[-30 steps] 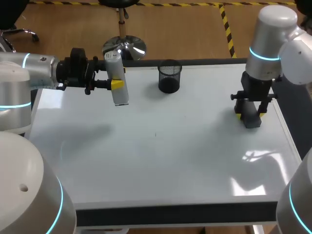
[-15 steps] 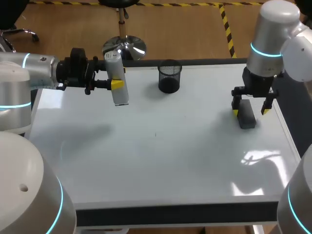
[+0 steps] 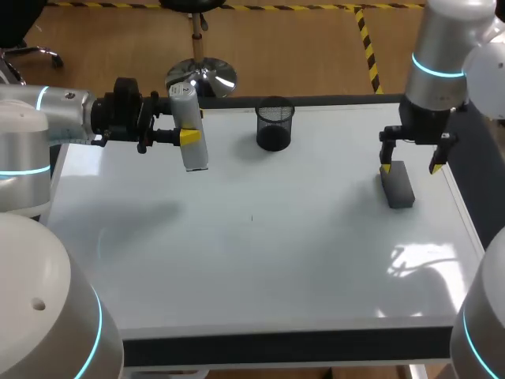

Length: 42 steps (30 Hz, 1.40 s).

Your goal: Pick up the inspection probe, press it on each red-marked spot on the whiteboard one by one, put down the probe, pick up the eraser, and wipe off all the red marks.

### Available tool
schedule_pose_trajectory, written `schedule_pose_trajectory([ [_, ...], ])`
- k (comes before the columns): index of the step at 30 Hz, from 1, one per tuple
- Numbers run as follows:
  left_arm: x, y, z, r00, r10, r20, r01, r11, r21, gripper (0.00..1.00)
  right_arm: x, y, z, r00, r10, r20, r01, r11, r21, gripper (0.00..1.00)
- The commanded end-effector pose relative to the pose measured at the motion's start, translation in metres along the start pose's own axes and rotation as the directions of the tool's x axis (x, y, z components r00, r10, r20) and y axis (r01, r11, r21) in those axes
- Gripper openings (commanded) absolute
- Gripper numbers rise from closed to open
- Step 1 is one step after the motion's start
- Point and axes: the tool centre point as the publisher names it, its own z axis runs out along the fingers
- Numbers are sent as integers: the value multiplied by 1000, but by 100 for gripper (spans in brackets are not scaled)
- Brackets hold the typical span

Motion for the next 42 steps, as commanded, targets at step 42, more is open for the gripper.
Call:
schedule_pose_trajectory([
  [42, -12, -2, 4, 1000, 2, 9, -2, 1000, 4, 0, 0, -3, -23, 1000, 2, -7, -2, 1000, -17, 100],
])
